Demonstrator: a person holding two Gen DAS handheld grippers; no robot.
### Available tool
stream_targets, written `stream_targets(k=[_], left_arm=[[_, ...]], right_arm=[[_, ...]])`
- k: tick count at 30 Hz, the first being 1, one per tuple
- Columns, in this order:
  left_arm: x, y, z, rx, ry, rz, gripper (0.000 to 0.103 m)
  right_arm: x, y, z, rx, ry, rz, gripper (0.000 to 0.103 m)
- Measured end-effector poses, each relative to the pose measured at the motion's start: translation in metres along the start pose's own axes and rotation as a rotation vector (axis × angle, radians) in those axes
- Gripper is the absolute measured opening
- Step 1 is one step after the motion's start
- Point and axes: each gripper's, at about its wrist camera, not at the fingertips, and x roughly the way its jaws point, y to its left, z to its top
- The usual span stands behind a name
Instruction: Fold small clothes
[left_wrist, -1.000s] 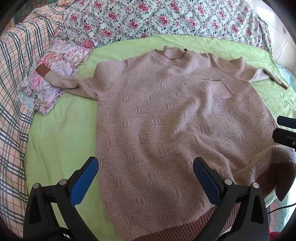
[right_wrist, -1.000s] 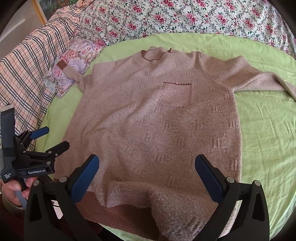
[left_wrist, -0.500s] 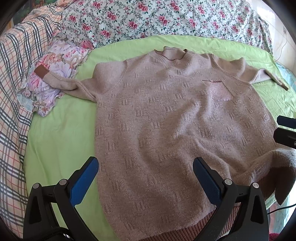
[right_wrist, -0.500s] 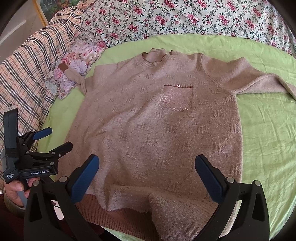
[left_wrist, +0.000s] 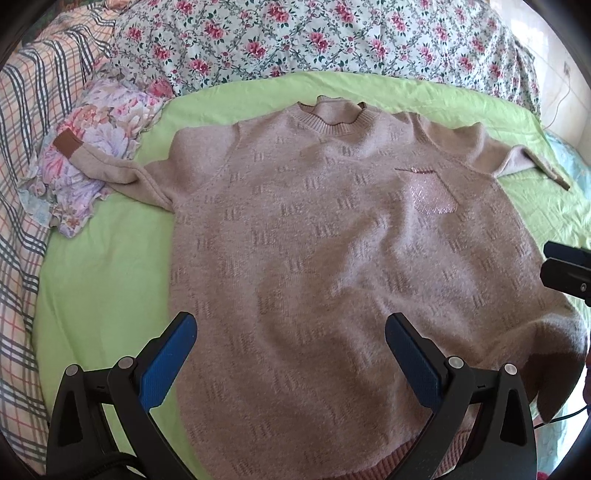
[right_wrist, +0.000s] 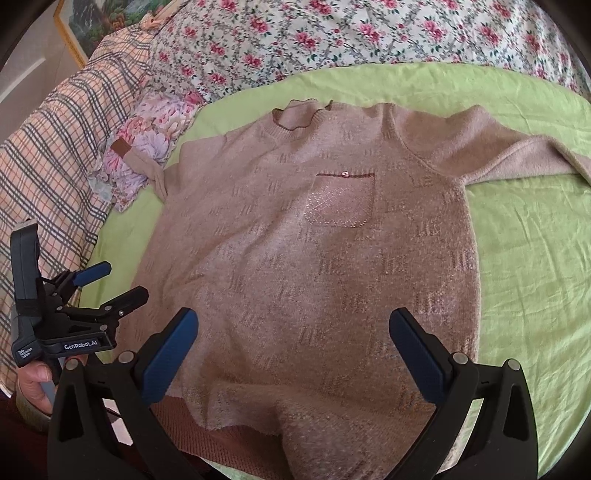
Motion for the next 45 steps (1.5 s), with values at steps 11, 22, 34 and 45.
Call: stream_targets(k=[11,22,34,45], left_arm=[[0.029,0.016,0.036,-0.046,0.013,0.038,0.102],[0.058,0.005,0.056,-0.045,0.036,0.014,0.102],[0.087,-0.012,0.068,-0.020,0.080,-0.001,0.102],[0.080,-0.003,0.070,-0.051,0.040,-0.058,0.102]], right_arm=[[-0.048,-0.133,0.018,0.317,-0.157,-0.082,0.096],[-0.091,-0.336,0.028,0.744,-0.292,-0.252,0.064],[-0.058,-0.433,0.054,0.911,-0.391,-0.286,0.019],[-0.039,-0.282,0.144,0.338,-0.330,-0.199,0.007]])
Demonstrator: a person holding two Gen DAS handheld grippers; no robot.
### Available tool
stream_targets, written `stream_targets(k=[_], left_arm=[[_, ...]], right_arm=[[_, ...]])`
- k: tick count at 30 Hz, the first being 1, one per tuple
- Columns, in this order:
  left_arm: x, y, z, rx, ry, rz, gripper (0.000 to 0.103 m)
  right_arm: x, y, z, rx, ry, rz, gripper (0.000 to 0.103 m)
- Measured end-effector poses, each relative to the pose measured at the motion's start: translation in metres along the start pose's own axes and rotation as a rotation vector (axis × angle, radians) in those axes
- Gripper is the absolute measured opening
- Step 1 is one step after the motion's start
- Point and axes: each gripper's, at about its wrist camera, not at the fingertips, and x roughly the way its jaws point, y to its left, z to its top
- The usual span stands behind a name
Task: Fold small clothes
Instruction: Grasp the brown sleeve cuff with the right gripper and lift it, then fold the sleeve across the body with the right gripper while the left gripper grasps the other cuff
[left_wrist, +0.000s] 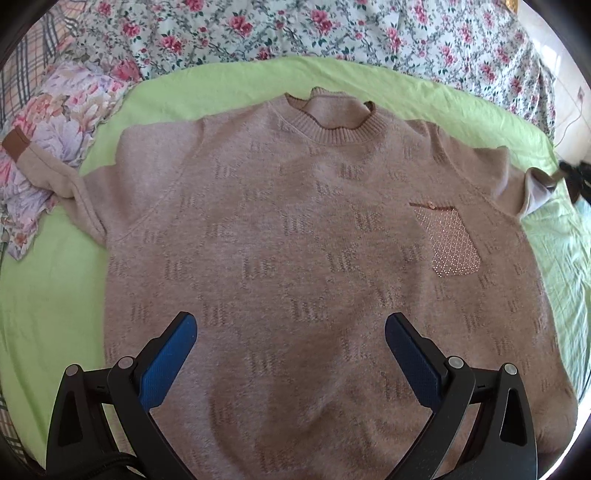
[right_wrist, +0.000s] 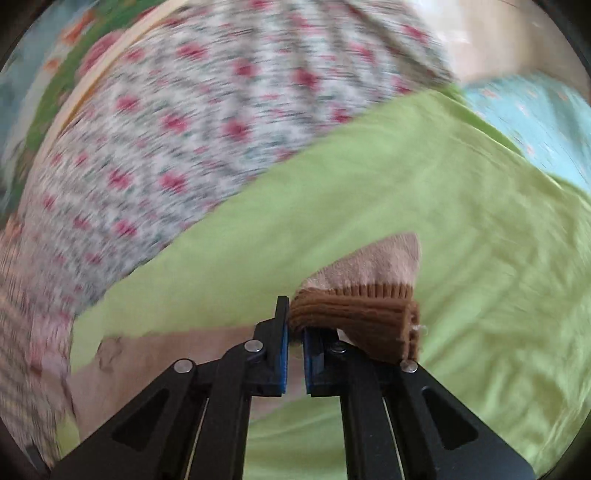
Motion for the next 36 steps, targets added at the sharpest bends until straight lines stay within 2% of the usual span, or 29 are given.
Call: stream_targets(k=[4,8,11,14,19,23,25,31,33,35,36], left_arm=[[-0.009,0.017,-0.005,-0.042,-0.018,-0.008,0.102],[-0.018,0.038,-0.013,-0.089,-0.033,-0.016,0.102],[-0.023,0.054,-0.020,-0.118,-0.041,-0.019,0.102],[-0.025,0.068,-0.025,-0.146,-0.047,-0.026,0.102],[-0.023,0.085,-0.028,-0.192,-0.048,-0.085,0.102],[-0.011,0.094,-0.019,-0.222,-0.046,-0.157,0.102],[-0.001,0.094,-0.013,-0.224,-0.035,-0.186,0.102],[0.039,0.067,0.021,-0.187,0.002,-0.257,0.102],[0.052,0.053,0.035,-0.154,0.004,-0.248,0.102],[0.071,0.039,0.053,-0.119,0.015,-0.203,0.101],[0.077,0.036,0.060,-0.111,0.009,-0.190,0.095]], right_arm=[[0.006,0.093,-0.010,-0.166,0.068,0.183,0.007],[0.019,0.203,-0.042,-0.315,0.188,0.372,0.007],[0.033,0.275,-0.073,-0.385,0.275,0.482,0.007],[0.063,0.327,-0.106,-0.418,0.363,0.561,0.007],[0.110,0.381,-0.152,-0.442,0.499,0.624,0.007],[0.140,0.384,-0.179,-0.384,0.589,0.598,0.013],[0.145,0.371,-0.182,-0.331,0.609,0.602,0.024],[0.128,0.325,-0.159,-0.220,0.536,0.563,0.036],[0.114,0.303,-0.147,-0.193,0.475,0.518,0.037],[0.099,0.279,-0.136,-0.159,0.421,0.480,0.038],[0.092,0.269,-0.133,-0.144,0.403,0.471,0.038]])
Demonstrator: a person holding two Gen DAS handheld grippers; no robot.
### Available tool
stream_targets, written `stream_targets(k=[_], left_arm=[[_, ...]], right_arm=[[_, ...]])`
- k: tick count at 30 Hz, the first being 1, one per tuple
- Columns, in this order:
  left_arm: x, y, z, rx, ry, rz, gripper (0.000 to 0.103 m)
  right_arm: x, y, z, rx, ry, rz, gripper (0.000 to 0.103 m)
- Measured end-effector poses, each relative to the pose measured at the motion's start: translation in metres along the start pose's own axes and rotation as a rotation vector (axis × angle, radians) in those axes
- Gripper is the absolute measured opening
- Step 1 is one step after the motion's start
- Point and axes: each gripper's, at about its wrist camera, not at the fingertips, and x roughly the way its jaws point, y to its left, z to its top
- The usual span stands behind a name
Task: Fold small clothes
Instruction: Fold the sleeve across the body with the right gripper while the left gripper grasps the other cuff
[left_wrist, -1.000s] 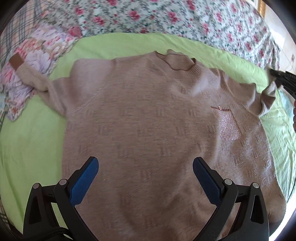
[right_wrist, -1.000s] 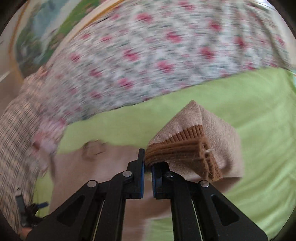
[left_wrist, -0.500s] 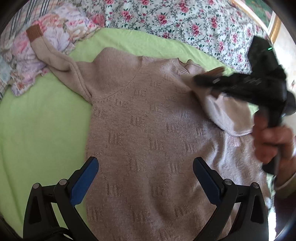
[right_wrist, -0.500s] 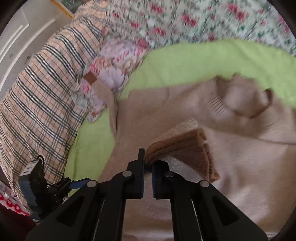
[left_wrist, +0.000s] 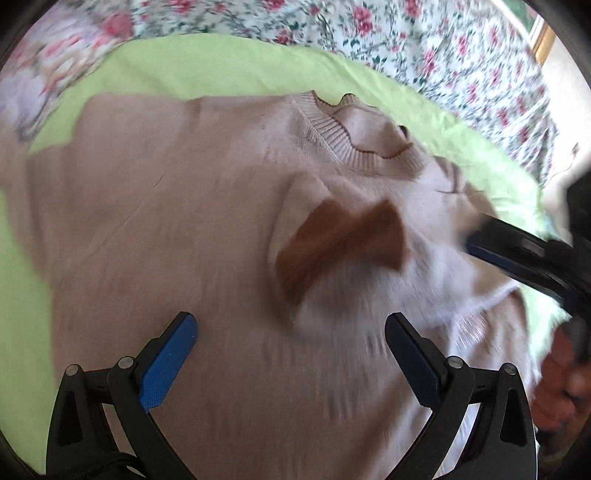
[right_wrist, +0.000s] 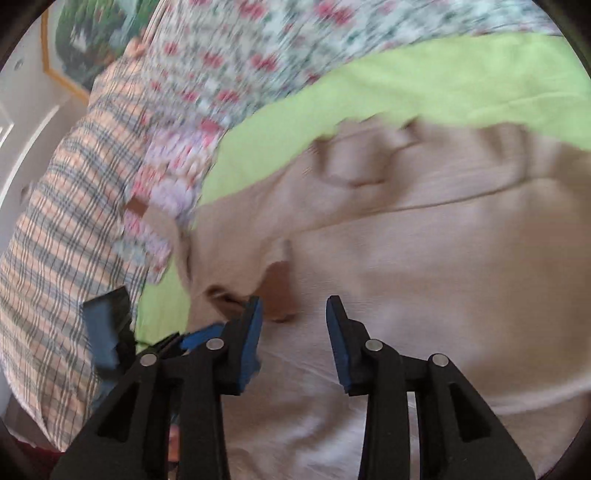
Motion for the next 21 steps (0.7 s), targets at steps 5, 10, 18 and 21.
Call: stream_targets(k=[5,10,18,21], left_arm=[[-0.001,0.029,0.022,-0.086,-0.056,0.005,0.056],[-0.008,0.052,0.016,-0.138,-0.082,-0.062,0.059],[-0.019,0.042,0.010,-0.075,-0.138,-0.087,0.007],[-0.026,0.055,-0.004,-0.078,-0.144,-0.076,0.007]], right_arm=[[-0.055,-0.029,-0.012,0.041,-0.099,-0.073,0.043],[-0.085,-0.057,-0.022,0.105,-0.160,-0.141,0.048],[-0.118,-0.077,-0.023,0.131,-0.223,-0.222,0.048],[-0.116,-0.097,-0.012,0.142,-0.206,-0.331,0.049]])
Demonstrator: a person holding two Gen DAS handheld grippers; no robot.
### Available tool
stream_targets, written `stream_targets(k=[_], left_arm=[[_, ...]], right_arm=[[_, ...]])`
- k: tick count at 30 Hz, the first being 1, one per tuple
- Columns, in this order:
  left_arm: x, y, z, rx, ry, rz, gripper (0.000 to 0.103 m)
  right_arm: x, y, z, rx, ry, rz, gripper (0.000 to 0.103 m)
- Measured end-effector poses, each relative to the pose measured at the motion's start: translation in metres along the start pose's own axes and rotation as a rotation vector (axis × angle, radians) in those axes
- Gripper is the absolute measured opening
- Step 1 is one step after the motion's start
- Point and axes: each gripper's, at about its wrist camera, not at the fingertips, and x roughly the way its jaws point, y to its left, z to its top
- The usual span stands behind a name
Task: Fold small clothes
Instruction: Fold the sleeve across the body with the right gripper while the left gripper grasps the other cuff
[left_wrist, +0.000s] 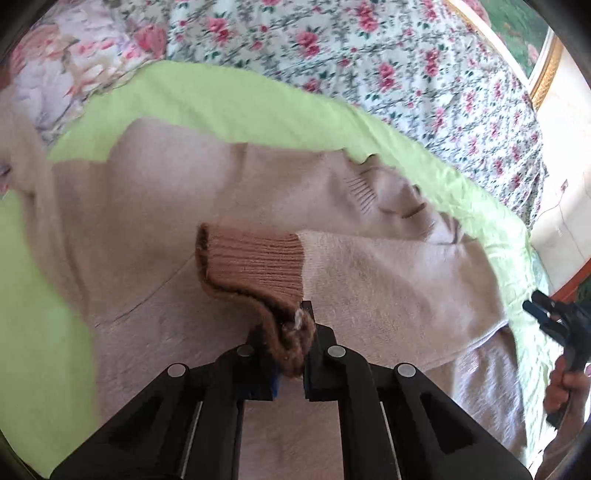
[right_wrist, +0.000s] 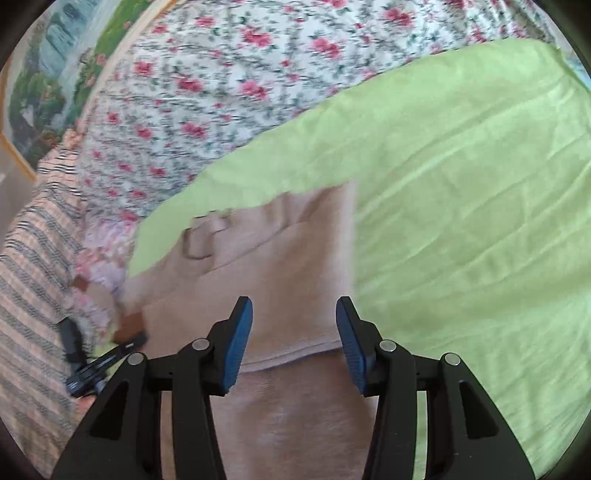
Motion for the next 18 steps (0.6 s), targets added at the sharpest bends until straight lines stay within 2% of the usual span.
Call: stream_targets(k=[4,6,8,9,10,12,14,18], left_arm=[[0.003,0.008,-0.008,-0.023,0.034,-0.026,0.008],[0.004,0.004,-0.009,-0.009,0.039,-0.016,0.011],[0.005,-0.002,-0.010,0.010,0.046,-0.017,0.011],[0.006,-0.005,-0.010,0.019,0.047,-0.016,0.010],[0.006,-0.009,-0.010,0.028,0.045,-0.015,0.010],[0.001,-0.018,-0.008,0.047,0.029,-0.039,0.009],[0.002,-0.025,-0.007,0.060,0.022,-0.070,0.010],[0.023,-0.027,-0.011,0.059,0.070,-0.026,0.011]], right_arm=[[0.037,-0.003,0.016,-0.029,0.063,-0.021,0.049],[0.065,0.001,0.017,-0.060,0.129,-0.043,0.054],[0.087,0.005,0.015,-0.089,0.187,-0.070,0.053],[0.087,0.004,0.015,-0.111,0.186,-0.075,0.019],[0.082,0.001,0.018,-0.105,0.175,-0.070,0.009],[0.061,-0.015,0.029,-0.056,0.115,-0.054,0.008],[0.056,-0.027,0.030,-0.055,0.111,-0.084,0.008],[0.064,-0.034,0.022,-0.081,0.142,-0.135,0.008]])
